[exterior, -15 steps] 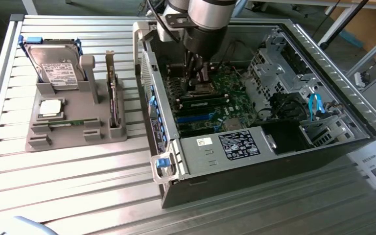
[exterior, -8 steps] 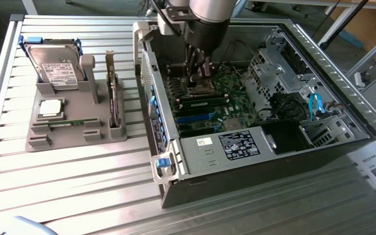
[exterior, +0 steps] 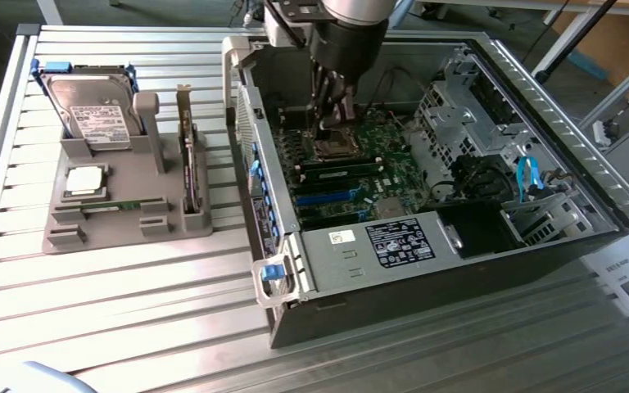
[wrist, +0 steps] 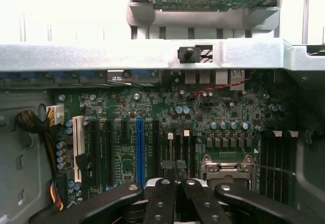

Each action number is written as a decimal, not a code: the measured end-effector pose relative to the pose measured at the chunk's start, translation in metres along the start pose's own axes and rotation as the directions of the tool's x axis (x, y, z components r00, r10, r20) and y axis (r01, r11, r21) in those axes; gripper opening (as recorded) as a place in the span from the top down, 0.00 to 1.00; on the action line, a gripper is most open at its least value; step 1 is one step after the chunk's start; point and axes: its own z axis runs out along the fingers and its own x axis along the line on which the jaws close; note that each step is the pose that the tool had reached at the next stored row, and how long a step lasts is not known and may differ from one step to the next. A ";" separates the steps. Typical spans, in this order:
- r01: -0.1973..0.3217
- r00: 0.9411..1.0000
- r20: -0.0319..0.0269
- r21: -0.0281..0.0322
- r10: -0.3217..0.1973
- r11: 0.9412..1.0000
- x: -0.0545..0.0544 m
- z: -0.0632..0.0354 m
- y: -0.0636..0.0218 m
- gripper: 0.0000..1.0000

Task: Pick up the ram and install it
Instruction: 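Press down the ram until it locks into place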

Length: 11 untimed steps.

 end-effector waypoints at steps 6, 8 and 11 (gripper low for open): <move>0.000 1.000 0.000 0.000 0.000 1.000 0.000 -0.0068 0.0000 0.90; 0.000 1.000 0.000 0.000 0.000 1.000 0.000 -0.0088 0.0000 0.90; 0.000 1.000 0.000 0.000 0.000 1.000 0.000 -0.0092 -0.0001 0.90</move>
